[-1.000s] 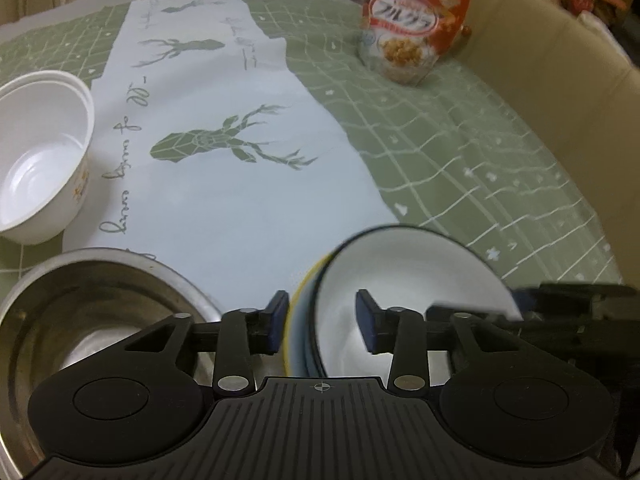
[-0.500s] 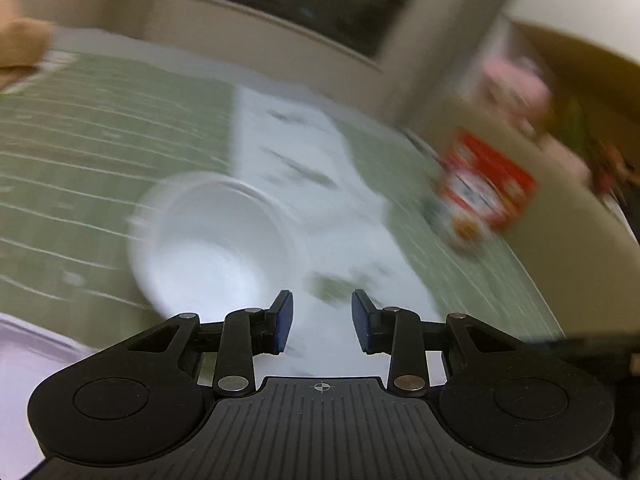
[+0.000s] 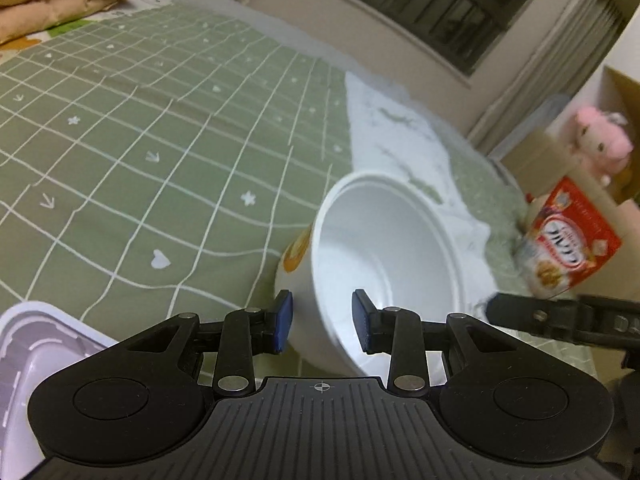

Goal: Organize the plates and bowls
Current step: 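Close both tools on the rim of the white plastic bowl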

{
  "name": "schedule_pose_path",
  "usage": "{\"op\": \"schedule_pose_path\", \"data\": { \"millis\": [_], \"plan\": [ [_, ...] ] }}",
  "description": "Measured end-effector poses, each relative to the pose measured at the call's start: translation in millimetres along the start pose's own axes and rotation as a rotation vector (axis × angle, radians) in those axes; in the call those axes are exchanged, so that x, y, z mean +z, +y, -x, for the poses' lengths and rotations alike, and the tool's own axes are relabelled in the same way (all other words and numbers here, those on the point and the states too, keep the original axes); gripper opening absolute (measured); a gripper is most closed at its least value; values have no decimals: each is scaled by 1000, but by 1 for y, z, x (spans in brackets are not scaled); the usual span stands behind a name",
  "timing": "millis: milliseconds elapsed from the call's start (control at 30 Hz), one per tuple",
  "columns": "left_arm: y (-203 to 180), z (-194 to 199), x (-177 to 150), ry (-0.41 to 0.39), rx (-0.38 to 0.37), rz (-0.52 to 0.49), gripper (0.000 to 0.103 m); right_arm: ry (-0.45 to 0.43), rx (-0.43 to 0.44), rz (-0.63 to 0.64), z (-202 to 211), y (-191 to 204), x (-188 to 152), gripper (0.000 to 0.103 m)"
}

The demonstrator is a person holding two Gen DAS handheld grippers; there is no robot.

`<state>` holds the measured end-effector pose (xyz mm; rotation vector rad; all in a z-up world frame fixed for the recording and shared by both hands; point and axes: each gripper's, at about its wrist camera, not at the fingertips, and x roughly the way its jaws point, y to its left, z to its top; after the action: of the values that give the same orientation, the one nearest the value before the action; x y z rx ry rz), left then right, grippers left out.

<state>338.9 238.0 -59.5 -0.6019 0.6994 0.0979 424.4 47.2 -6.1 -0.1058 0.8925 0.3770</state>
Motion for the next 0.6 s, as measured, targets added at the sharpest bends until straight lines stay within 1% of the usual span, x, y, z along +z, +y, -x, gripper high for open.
{"op": "schedule_pose_path", "data": {
  "millis": [33,67,100,133,167,233,333,467,600],
  "plan": [
    [1,-2,-2,6,5,0,36,7,-7,2,-7,2,0,79],
    [1,-4,-4,11,7,-2,36,29,-15,7,-18,5,0,67],
    [1,-6,-4,17,6,-2,35,59,-13,8,-29,7,0,60],
    [1,-6,-5,20,5,-2,33,91,-2,2,-38,8,-1,50],
    [1,-7,-5,22,5,-3,32,121,11,-10,-47,8,-3,45],
    [1,-8,-5,25,5,-4,32,154,28,-30,-57,7,-6,45],
    [1,-10,-4,34,-4,-3,31,168,40,-14,-62,14,-10,41],
    [1,-11,-4,47,4,-5,31,155,32,9,-57,23,-12,41],
    [-2,-9,-5,57,-30,-1,32,139,31,12,-48,18,-10,41]
  ]
}}
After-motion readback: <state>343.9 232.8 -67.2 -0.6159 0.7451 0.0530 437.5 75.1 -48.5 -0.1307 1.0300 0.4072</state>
